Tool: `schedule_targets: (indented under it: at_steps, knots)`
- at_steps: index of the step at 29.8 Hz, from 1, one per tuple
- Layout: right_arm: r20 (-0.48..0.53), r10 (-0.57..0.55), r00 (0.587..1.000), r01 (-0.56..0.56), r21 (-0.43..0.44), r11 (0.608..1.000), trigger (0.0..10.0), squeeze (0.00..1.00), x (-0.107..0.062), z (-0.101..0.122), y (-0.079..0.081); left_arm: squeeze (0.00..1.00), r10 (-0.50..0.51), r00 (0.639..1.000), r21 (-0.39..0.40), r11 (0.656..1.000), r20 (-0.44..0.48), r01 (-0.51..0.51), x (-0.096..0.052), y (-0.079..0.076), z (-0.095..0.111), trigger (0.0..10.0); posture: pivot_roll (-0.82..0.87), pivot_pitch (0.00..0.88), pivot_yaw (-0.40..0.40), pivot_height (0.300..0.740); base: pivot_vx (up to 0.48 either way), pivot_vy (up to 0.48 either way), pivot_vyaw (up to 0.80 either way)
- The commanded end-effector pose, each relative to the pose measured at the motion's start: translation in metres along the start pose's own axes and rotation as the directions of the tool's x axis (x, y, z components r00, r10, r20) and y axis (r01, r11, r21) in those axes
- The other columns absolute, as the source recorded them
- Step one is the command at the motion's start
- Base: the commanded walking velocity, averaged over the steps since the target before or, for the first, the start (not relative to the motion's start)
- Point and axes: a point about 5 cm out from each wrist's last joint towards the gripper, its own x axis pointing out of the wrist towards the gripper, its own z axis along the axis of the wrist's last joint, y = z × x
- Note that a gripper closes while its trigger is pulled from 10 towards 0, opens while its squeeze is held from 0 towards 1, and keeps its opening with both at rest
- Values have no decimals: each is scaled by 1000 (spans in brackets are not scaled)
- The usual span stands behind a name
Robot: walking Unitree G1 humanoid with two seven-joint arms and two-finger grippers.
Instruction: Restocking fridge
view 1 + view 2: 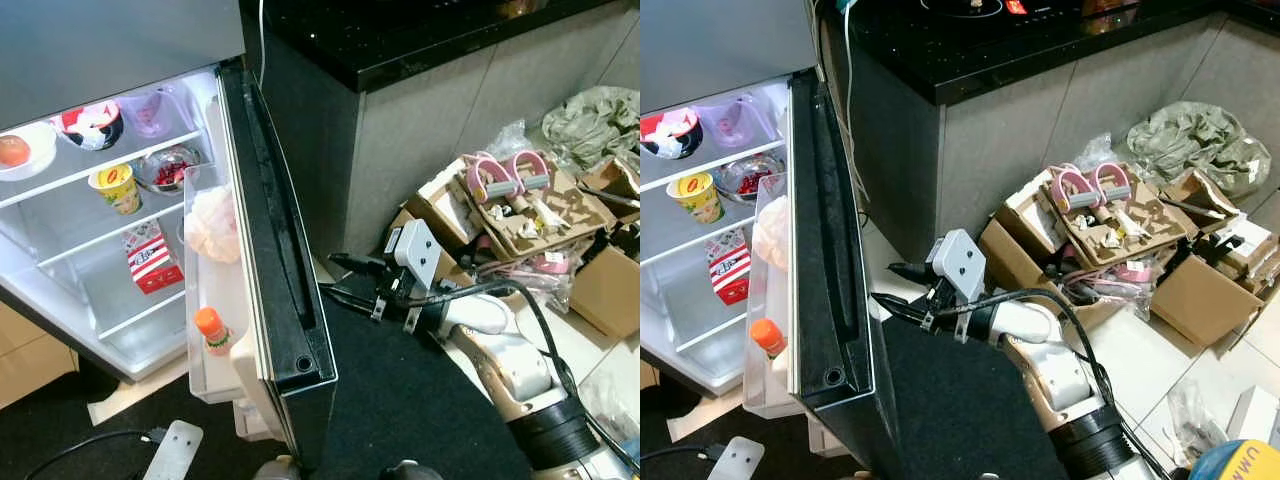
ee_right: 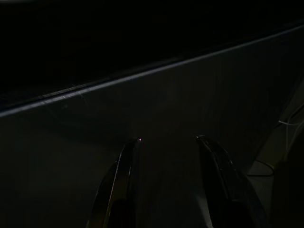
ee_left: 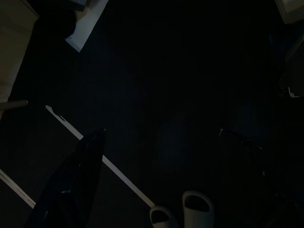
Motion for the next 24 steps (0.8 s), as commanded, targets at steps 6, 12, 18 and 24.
schedule_targets:
  at_steps: [6, 12, 18, 24]
  knots:
    - [-11, 2, 1000, -2, 15, 1000, 10000, 0, 4, -4, 7, 0, -1, 1000, 16, 1000, -31, 1, -2, 4, -10, 10000, 24, 123, -15, 740, 0, 0, 0]
    - [-10, 0, 1000, 0, 17, 1000, 10000, 0, 6, -5, 8, 0, -2, 1000, 16, 1000, -31, 3, -2, 4, -9, 10000, 22, 123, -16, 740, -133, 0, 0]
    - [-12, -5, 1000, 5, 16, 1000, 10000, 0, 5, -5, 7, 0, -1, 1000, 16, 1000, -32, 2, -2, 4, -9, 10000, 22, 121, -16, 740, -355, 0, 0]
    - [-15, -5, 1000, 5, 13, 1000, 10000, 0, 5, -5, 6, 0, 0, 1000, 15, 1000, -31, 1, -2, 4, -9, 10000, 25, 117, -17, 740, -414, 0, 0]
